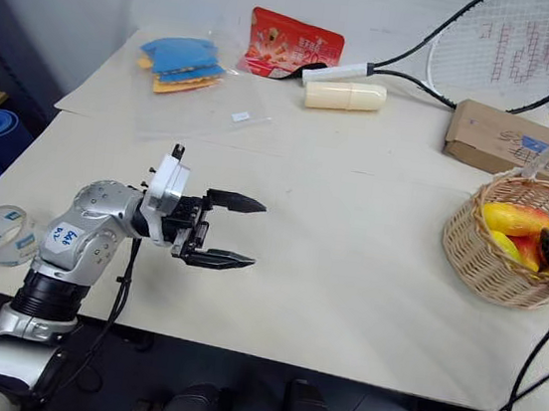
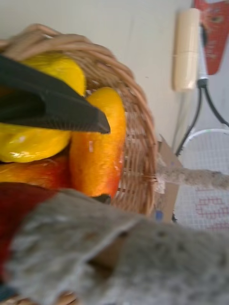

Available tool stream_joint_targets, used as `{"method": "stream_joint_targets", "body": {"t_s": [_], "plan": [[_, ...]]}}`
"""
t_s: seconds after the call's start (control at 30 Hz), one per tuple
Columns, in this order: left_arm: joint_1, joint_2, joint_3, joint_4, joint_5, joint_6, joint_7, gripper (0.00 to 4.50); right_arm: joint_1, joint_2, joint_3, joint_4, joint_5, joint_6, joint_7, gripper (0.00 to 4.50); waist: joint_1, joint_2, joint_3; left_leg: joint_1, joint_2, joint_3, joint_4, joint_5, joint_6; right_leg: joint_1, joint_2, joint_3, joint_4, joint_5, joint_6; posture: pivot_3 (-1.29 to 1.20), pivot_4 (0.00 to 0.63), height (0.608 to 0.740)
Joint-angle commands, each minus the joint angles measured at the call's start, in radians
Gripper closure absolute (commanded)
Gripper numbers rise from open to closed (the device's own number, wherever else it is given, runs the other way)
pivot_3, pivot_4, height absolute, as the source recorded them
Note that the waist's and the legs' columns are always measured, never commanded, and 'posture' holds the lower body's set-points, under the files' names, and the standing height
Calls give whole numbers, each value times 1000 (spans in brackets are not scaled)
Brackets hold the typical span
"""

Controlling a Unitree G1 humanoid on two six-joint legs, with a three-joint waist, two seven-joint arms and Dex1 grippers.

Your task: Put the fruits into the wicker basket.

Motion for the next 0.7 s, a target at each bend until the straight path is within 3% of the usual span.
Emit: {"method": "stream_joint_targets", "body": {"t_s": [0.03, 0.13, 0.3, 0.37, 0.5, 0.7], "plan": [[14, 21, 20, -27, -17, -6, -20, 0, 119, -63, -100, -100, 14, -41, 79, 1082, 4, 0, 0, 0, 0, 0, 0, 0, 0, 0, 0, 0, 0, 0, 0, 0, 150, 740], [31, 40, 43, -17, -13, -10, -18, 0, 205, -60, -196, -135, 62, -129, 172, 22, 4, 0, 0, 3, 0, -1, -1, 0, 0, 5, 0, -1, -4, 0, 0, 0, 150, 740], [76, 75, 66, -5, 21, -54, -8, 0, 376, -63, -187, -170, 17, -230, 312, 22, -7, 0, 0, 7, 0, -2, -8, 0, 0, 12, 0, -2, -8, 0, 0, 0, 150, 740], [98, 93, 88, 12, 79, -105, 45, 0, 508, -37, -96, -212, 6, -257, 447, 22, -6, 0, 0, 7, 0, -2, -10, 0, 0, 12, 0, -2, -9, 0, 0, 0, 150, 740], [161, 97, 110, -7, 97, -149, 83, 0, 589, 50, 71, -363, 39, -298, 516, 22, -5, 0, 0, 14, 2, -4, -13, 0, -3, 13, 1, -3, -9, -1, -1, 0, 150, 740], [252, 100, 122, -10, 202, -261, 192, 0, 365, 188, 352, -325, -52, -462, 466, 22, -9, -2, 1, 21, 2, -4, -12, -1, -3, 21, -1, -4, -10, -1, -1, 0, 150, 740]]}}
